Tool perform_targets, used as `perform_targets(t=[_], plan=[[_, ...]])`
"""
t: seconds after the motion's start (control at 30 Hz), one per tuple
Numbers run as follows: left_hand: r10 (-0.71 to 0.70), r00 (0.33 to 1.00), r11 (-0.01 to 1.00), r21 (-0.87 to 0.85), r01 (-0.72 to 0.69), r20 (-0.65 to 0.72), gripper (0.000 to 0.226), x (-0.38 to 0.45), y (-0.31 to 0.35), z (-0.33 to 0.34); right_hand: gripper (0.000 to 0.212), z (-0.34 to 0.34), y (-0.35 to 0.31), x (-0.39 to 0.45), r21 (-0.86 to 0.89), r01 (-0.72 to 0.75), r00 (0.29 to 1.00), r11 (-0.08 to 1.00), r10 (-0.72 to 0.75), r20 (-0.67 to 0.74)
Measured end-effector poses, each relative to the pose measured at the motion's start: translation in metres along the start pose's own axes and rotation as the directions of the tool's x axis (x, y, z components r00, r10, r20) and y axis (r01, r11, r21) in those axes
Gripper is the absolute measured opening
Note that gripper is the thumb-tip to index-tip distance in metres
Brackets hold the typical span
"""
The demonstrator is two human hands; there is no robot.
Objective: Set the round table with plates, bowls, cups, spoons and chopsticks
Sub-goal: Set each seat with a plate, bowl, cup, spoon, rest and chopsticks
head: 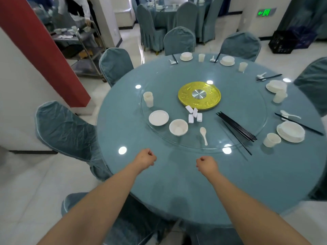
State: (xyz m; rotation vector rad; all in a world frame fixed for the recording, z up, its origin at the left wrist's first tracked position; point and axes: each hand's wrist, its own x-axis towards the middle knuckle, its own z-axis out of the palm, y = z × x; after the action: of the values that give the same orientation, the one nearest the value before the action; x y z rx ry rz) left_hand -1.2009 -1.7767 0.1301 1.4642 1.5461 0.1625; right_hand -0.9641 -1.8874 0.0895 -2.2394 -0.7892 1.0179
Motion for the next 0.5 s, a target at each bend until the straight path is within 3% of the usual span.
perform_targets(t=[0.33,0.5], plan=[[-0.07,0.997,0.995,-0.075,0.068,-0.027,0.014,0.097,0.049,-0.013,0.028,0.006,-0.056,0.084,0.019,-0.007,0.998,1.0,0.006,0.065],[-0.089,0.993,0.996,-0.037,0.086,-0.08,0.013,0.153,0.065,-0.024,0.028,0.005,-0.085,0.124,0.006,-0.025,0.999,1.0,0.025,0.02]])
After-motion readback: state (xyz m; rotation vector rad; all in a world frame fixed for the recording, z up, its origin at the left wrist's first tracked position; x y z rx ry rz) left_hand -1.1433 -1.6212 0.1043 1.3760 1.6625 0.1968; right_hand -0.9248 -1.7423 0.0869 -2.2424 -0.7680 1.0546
